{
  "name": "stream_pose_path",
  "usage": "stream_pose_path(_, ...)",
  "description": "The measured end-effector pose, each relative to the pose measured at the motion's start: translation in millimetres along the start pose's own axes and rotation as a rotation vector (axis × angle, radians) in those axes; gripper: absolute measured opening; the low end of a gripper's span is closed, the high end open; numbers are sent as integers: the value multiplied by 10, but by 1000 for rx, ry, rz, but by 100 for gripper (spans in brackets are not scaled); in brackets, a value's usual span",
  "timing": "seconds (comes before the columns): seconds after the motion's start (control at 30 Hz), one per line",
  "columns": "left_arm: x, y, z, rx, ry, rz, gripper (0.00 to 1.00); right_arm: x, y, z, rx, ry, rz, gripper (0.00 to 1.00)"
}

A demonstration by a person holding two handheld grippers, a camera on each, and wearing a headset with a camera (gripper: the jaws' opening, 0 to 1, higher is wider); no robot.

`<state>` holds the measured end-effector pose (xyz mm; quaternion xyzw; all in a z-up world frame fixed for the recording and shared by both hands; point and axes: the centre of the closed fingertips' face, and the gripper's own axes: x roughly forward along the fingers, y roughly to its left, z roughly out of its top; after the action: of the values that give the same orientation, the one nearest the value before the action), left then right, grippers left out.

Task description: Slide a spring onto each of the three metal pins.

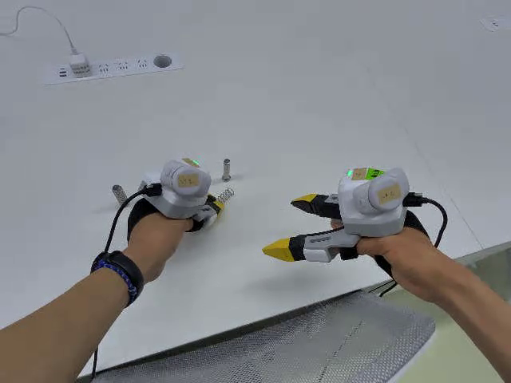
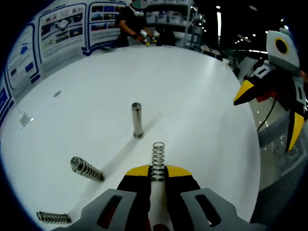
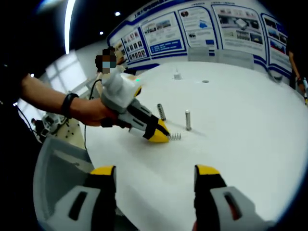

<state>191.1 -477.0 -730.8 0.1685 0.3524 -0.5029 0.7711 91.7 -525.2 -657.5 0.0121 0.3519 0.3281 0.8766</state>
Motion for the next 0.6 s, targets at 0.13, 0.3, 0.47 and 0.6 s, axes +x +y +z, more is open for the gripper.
stream_pose_path(0.13, -65, -24, -83, -2, 5, 1, 11, 12, 30, -6, -2, 0, 6, 67)
stream_pose_path(0.3, -134, -23, -170, 3, 4, -2, 11, 32, 63, -14, -4, 3, 12, 67)
stream_pose_path(0.47, -207, -38, -256, -22, 5, -6, 11, 47, 97, -4, -5, 3, 19, 67)
stream_pose_path(0.6, -283, -37, -323, -29, 2, 2, 11, 56, 110, -5, -9, 5, 23, 67)
